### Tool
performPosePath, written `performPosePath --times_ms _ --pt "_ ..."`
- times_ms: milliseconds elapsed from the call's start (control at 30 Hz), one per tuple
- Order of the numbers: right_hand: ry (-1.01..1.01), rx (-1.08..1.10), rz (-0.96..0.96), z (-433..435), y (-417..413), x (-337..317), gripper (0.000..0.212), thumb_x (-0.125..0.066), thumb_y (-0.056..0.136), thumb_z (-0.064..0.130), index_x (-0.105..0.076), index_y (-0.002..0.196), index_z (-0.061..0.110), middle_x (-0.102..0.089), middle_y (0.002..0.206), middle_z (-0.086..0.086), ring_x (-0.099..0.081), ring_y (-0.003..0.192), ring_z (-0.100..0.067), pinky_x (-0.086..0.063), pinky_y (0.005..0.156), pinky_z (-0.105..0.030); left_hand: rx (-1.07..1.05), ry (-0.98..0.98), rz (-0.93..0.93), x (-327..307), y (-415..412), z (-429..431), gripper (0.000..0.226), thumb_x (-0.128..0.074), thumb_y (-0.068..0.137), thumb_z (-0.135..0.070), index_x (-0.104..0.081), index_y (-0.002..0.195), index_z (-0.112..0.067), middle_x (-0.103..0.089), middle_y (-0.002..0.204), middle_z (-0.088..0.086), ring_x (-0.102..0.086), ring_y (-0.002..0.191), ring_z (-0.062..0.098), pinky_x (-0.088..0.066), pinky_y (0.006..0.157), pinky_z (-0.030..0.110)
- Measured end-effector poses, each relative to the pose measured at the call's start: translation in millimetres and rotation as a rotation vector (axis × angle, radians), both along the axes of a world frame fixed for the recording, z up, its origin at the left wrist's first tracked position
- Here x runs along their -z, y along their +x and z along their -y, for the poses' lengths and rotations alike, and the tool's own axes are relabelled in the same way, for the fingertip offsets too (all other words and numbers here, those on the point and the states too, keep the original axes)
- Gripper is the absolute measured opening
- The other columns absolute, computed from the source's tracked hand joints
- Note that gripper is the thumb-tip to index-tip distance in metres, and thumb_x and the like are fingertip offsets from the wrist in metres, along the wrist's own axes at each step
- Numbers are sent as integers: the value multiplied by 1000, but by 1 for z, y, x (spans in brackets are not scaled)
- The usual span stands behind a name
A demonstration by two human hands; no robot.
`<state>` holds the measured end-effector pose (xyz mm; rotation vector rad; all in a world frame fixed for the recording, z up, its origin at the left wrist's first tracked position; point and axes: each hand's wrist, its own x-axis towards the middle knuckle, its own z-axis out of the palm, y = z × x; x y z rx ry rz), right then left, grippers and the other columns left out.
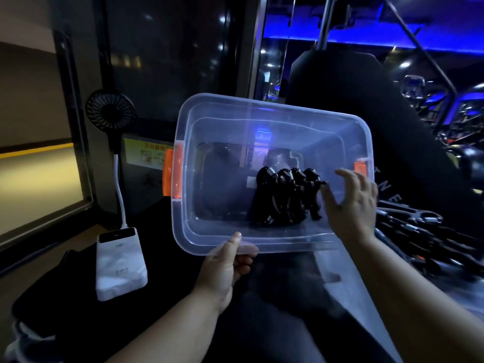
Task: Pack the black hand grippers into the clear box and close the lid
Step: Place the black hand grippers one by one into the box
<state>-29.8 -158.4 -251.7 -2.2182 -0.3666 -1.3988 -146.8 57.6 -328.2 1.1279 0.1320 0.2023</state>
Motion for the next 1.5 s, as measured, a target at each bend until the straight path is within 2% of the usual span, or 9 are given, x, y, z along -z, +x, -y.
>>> performPosePath --times_ms 133,300,500,600,767,1067,1167,1267,1500 --pt "249 124 -125 66 -17 32 48 -41 86 39 -59 114 5 -59 113 -21 -47 110 -36 -30 100 -42 -33 -12 -11 -2 1 4 40 -48 95 -30 -69 77 -1 -70 72 6 -58 61 9 -44 60 22" --pt "191 433 -476 132 -26 65 31 -47 94 34 -61 116 18 -56 124 -15 -40 122 -36 -30 103 -46 -54 0 -11 0 1 6 41 -47 96 -30 -68 75 -2 -69 68 5 -57 61 10 -43 61 23" --pt "73 570 -785 144 -33 73 41 -39 95 40 -52 131 25 -46 139 -5 -31 131 -26 -22 107 -45 -58 18 -18 3 3 5 43 -47 96 -33 -68 73 -4 -69 64 2 -58 58 7 -43 60 23" --pt "73 542 -805 146 -36 75 43 -40 95 41 -51 133 23 -42 144 -4 -27 134 -26 -25 107 -44 -63 30 -8 4 5 4 43 -47 96 -34 -68 73 -5 -70 64 2 -59 57 7 -43 60 24" --pt "178 544 -768 146 -42 72 39 -41 96 39 -57 124 16 -49 133 -14 -30 126 -35 -33 100 -42 -72 40 -3 8 7 3 43 -48 95 -35 -69 72 -6 -70 66 2 -59 59 8 -44 61 24" --pt "158 592 -713 136 -54 65 36 -48 86 21 -60 120 23 -63 118 -6 -39 119 -30 -42 86 -37 -72 50 12 8 8 4 43 -46 96 -34 -68 74 -5 -70 65 1 -58 62 10 -43 62 25" --pt "158 565 -678 134 -58 66 35 -51 84 20 -62 117 25 -66 108 -4 -43 115 -28 -38 76 -34 -70 47 17 7 7 5 42 -45 97 -34 -67 76 -4 -70 64 0 -57 64 10 -43 63 25" --pt "147 570 -661 135 -61 67 32 -54 84 25 -63 115 26 -67 103 -4 -45 112 -27 -37 79 -34 -72 47 19 6 6 5 42 -45 96 -33 -67 75 -4 -70 64 0 -57 64 11 -43 63 25" --pt "105 599 -756 142 -60 74 40 -46 89 55 -63 116 30 -61 123 1 -38 121 -24 -28 91 -43 -66 55 16 9 8 2 42 -47 96 -35 -68 74 -5 -69 64 0 -58 65 10 -44 63 25"
